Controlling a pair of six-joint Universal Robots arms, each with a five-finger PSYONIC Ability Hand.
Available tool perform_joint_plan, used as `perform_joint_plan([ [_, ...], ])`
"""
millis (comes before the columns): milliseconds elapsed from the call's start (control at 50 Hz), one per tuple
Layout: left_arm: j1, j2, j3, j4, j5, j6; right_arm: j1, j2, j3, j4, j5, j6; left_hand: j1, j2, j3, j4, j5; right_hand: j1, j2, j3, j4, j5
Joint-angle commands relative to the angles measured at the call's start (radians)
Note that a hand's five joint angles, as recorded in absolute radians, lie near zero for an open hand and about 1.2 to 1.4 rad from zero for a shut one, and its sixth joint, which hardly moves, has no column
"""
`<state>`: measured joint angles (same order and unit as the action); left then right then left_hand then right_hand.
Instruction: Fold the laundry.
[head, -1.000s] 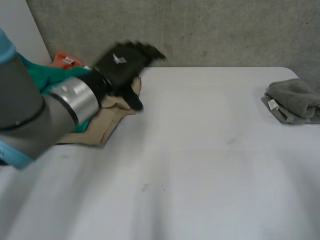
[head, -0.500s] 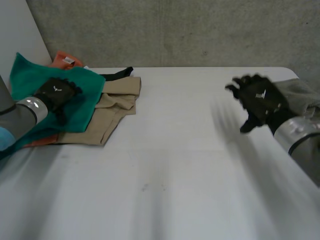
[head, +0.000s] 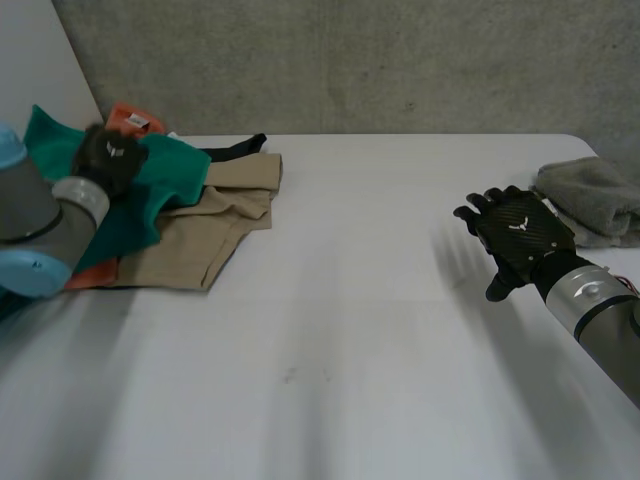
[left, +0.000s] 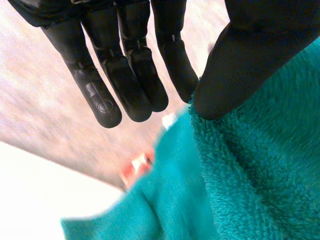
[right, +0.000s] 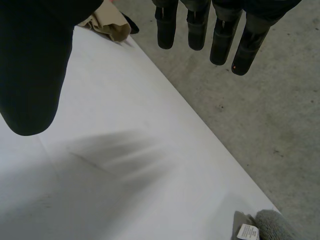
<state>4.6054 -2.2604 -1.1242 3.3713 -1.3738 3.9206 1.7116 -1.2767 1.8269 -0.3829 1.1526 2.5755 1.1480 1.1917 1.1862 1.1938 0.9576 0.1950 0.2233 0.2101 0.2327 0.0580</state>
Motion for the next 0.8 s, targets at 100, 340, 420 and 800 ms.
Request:
perform_joint_plan([
  [100,-0.249,0.303,-0.117,0.004,0.05,-0.483,-0.026,-0.016,-0.015,0.001,0.047,0.003,0.248,0.205,0.21,0.202,0.264,-0.02,-0.049,-0.036,-0.058,-0.058],
  [340,-0.449,0.298,-0.233,0.014,0.116,-0.532,-0.073,-0.016,-0.021,0.001,0.047,0.009,0.248,0.205,0.21,0.202,0.264,-0.02,-0.049,-0.036,-0.058,-0.058],
  [420,-0.572,0.291,-0.186,0.051,0.09,-0.593,-0.083,-0.016,-0.032,0.001,0.048,0.011,0.248,0.205,0.21,0.202,0.264,-0.02,-0.049,-0.036,-0.058,-0.058],
  [800,-0.423,0.304,-0.299,0.039,0.075,-0.678,-0.07,-0.016,-0.064,0.11,0.042,0.008,-0.923,-0.966,-0.961,-0.969,-0.907,-0.02,-0.049,-0.036,-0.058,-0.058],
])
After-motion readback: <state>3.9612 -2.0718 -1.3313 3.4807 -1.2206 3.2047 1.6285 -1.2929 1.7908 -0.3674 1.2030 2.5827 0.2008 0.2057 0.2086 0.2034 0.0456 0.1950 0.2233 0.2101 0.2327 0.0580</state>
